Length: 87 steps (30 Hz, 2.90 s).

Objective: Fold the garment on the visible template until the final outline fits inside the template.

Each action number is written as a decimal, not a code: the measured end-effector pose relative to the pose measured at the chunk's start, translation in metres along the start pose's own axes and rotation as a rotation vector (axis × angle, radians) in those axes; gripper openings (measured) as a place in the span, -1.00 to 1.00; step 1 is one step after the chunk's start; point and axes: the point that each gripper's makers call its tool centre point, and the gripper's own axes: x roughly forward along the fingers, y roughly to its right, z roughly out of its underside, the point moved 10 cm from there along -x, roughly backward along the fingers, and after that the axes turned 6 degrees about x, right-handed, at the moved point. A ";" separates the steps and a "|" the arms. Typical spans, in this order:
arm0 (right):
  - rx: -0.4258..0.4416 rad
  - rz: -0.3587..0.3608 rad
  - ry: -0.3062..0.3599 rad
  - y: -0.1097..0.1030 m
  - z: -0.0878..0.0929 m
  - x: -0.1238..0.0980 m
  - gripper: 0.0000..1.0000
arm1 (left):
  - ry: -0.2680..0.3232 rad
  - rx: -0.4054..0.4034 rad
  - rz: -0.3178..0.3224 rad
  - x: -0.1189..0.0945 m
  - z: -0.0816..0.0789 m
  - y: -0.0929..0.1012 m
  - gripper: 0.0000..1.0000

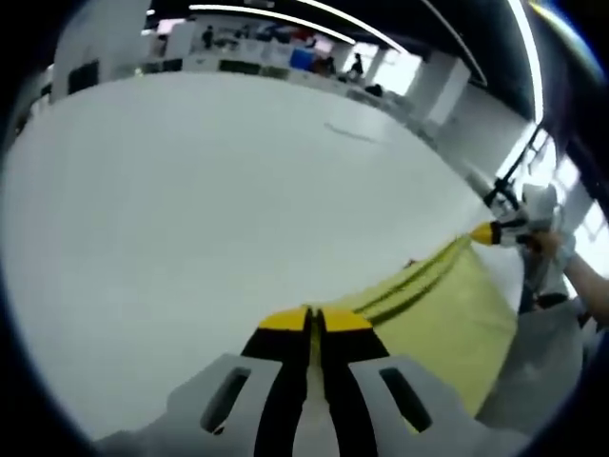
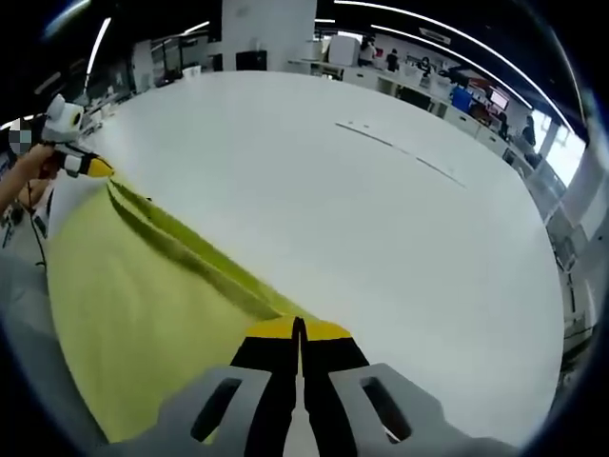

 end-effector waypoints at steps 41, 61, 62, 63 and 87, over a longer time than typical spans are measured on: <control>0.005 -0.003 0.138 -0.012 -0.008 -0.029 -0.72 | 0.123 0.128 -0.028 -0.030 -0.026 0.022 -0.86; -0.062 -0.051 0.175 -0.027 -0.021 -0.058 -0.37 | 0.055 0.376 -0.017 -0.048 -0.040 0.053 -0.55; -0.062 -0.056 0.174 -0.028 -0.021 -0.059 -0.35 | 0.051 0.379 -0.013 -0.049 -0.040 0.055 -0.52; -0.067 -0.065 0.169 -0.030 -0.020 -0.060 -0.32 | 0.049 0.386 -0.005 -0.049 -0.040 0.058 -0.50; -0.130 -0.193 0.176 -0.064 -0.012 -0.100 0.14 | 0.045 0.527 0.102 -0.084 -0.033 0.089 -0.06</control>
